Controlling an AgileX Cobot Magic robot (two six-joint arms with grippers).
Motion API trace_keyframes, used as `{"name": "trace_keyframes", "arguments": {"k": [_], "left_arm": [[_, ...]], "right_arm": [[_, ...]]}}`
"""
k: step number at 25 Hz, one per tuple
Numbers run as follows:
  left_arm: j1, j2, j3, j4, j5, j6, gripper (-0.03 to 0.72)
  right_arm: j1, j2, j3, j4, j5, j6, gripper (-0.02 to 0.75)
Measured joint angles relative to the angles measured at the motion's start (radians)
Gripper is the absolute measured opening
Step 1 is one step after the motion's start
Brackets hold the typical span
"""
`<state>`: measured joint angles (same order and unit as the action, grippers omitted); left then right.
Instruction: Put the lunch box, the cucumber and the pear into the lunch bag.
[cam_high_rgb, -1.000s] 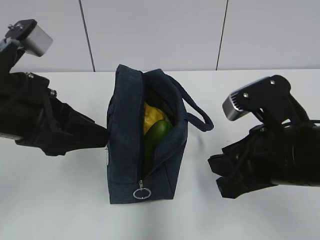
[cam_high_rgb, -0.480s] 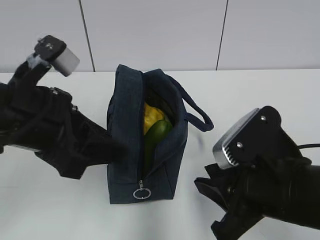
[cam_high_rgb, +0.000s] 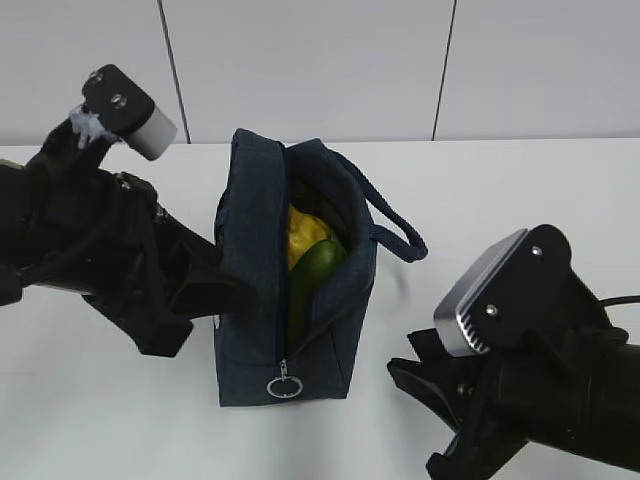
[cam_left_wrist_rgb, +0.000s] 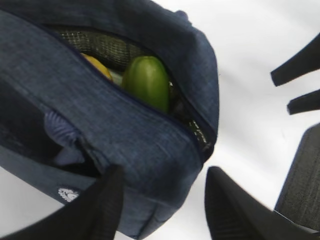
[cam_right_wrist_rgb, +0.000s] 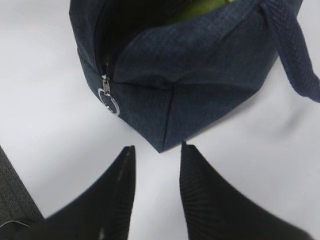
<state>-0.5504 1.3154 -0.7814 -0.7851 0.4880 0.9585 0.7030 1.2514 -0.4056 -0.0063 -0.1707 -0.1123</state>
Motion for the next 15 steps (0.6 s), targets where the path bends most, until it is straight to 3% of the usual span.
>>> {"name": "trace_keyframes", "arguments": {"k": [9, 15], "left_arm": [[-0.001, 0.05, 0.0, -0.042, -0.048, -0.037, 0.339], [0.039, -0.018, 0.0, -0.04, -0.065, -0.102, 0.372]], "right_arm": [[0.0, 0.0, 0.0, -0.076, -0.042, 0.063, 0.249], [0.0, 0.0, 0.0, -0.095, -0.047, 0.077, 0.249]]}}
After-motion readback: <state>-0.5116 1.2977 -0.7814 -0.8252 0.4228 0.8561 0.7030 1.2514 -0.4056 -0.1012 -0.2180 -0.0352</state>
